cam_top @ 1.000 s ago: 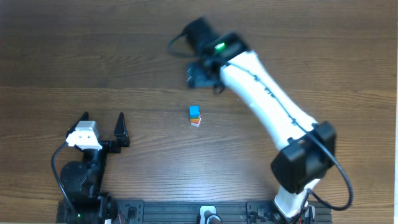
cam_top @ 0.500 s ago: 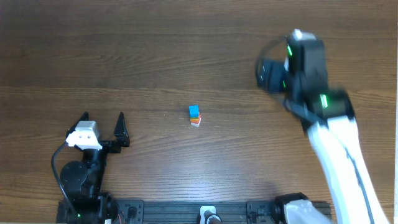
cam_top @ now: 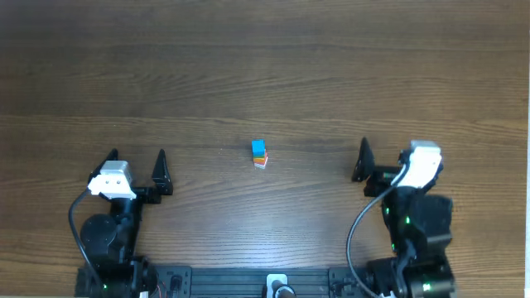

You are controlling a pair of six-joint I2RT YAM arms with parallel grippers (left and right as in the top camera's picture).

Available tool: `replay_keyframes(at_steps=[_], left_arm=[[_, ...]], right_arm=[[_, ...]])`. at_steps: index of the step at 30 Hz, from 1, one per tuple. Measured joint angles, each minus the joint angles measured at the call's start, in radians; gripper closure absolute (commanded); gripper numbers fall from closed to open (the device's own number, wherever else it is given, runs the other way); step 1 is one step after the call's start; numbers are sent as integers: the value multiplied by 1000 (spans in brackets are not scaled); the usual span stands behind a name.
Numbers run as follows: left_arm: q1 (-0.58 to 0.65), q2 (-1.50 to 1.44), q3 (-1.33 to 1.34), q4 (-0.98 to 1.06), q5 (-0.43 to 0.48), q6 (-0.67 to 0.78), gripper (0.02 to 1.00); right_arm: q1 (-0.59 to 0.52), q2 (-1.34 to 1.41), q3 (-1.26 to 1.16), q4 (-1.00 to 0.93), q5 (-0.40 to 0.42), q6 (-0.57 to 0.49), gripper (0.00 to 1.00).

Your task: Stack Cubes

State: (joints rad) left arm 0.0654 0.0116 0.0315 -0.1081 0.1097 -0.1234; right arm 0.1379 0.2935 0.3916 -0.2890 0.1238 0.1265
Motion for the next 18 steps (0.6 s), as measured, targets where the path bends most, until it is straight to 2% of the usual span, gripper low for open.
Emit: replay_keyframes(at_steps=[8, 18], left_arm=[[0, 0, 0, 0, 0, 0, 18], [0, -1, 0, 0, 0, 0, 18]], right_arm=[[-11, -224, -145, 33, -22, -33, 7], [-177, -278, -250, 158, -134, -48, 9]])
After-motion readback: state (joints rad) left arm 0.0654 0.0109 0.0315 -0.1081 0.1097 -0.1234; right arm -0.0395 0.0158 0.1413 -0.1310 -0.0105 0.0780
